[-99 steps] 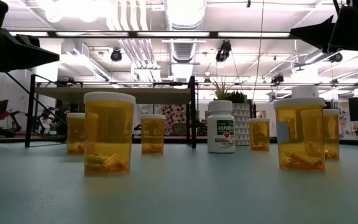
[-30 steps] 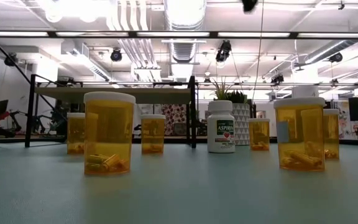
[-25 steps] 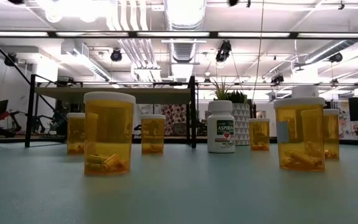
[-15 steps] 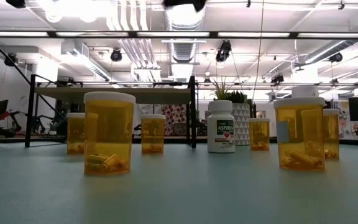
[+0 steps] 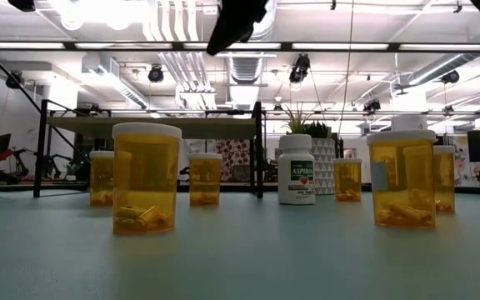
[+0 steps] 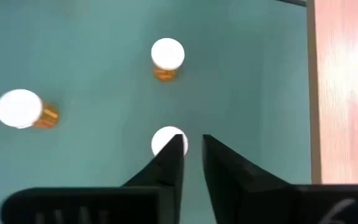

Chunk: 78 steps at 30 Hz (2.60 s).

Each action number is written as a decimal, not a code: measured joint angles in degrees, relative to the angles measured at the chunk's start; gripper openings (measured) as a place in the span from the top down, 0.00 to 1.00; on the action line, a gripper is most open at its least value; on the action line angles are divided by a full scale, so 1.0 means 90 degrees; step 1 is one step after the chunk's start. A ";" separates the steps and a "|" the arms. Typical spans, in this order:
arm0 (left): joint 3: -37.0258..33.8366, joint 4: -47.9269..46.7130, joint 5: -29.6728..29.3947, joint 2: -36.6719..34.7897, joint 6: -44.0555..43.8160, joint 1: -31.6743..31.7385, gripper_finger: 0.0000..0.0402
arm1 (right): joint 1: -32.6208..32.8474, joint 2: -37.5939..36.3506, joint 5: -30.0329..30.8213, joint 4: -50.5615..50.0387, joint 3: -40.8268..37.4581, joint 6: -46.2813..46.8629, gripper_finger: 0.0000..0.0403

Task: Pick and place medicine bottles onto shelf by color
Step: Put the orange pill bottle on the shelf

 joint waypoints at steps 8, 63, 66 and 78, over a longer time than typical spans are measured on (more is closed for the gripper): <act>0.0002 0.0004 0.0000 -0.0004 0.0016 0.0000 0.98 | 0.0002 0.0299 0.0000 -0.0155 0.0047 0.0290 0.55; 0.0007 0.0030 0.0027 -0.0047 0.0022 -0.0002 0.98 | 0.0044 0.1583 0.0000 0.0065 -0.0126 0.0634 0.48; 0.0007 0.0033 0.0025 -0.0048 0.0022 -0.0001 0.98 | 0.0044 0.1535 0.0000 -0.0470 0.0412 0.0741 0.48; 0.0007 0.0048 0.0030 -0.0047 0.0022 -0.0002 0.98 | -0.0478 0.1084 0.0133 -0.1058 0.1867 0.1351 0.49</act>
